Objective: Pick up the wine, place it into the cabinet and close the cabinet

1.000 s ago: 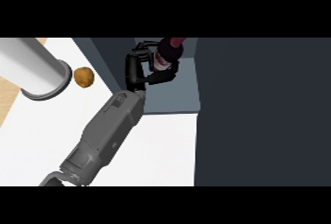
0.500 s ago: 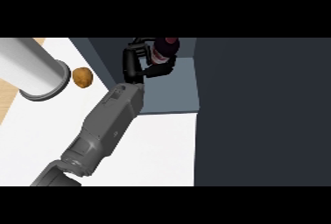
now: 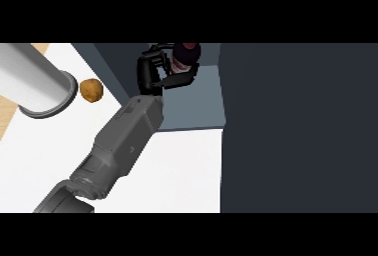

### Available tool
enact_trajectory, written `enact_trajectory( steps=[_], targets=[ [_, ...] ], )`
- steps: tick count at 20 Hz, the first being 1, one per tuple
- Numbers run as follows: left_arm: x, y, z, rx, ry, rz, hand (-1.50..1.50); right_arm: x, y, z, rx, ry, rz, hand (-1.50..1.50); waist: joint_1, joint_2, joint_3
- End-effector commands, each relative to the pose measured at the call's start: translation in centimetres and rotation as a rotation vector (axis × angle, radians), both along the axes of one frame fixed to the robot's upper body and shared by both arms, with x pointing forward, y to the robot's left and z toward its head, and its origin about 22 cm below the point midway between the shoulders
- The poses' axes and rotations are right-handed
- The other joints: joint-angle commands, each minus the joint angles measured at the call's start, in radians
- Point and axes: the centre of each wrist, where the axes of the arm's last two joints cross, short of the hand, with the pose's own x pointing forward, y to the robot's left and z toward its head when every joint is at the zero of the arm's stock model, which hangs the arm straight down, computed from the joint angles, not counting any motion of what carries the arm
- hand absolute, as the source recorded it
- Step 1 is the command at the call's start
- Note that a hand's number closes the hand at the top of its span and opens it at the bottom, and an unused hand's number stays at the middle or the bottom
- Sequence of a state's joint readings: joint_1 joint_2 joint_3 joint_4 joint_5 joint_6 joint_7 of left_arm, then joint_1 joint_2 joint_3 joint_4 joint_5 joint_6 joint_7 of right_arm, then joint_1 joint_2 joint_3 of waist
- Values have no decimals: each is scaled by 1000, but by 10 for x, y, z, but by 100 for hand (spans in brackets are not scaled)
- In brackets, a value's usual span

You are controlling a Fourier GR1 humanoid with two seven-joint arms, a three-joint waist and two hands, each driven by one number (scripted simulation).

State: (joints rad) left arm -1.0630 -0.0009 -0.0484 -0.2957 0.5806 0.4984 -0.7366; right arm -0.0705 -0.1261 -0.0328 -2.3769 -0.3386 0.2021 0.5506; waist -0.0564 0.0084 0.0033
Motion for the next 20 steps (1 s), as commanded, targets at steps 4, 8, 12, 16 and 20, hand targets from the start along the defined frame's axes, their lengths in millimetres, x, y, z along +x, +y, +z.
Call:
enact_trajectory(
  steps=[4,8,12,16,20],
  targets=[
    [5,12,-2,-19,25,33,150,-26,5,11,10,-30,17,-150,-2,8,-4],
    [-3,20,-21,-1,27,56,150,-23,-4,14,1,-48,24,-150,-9,11,-4],
    [0,6,-13,69,67,83,-150,-10,3,14,-1,-47,32,-150,-10,11,-4],
    [4,20,-9,96,74,82,-150,-17,4,14,6,-33,10,-150,-2,9,-4],
    [-4,22,-26,129,98,84,-150,-17,1,18,11,-57,25,-150,-15,15,-5]
  ],
)
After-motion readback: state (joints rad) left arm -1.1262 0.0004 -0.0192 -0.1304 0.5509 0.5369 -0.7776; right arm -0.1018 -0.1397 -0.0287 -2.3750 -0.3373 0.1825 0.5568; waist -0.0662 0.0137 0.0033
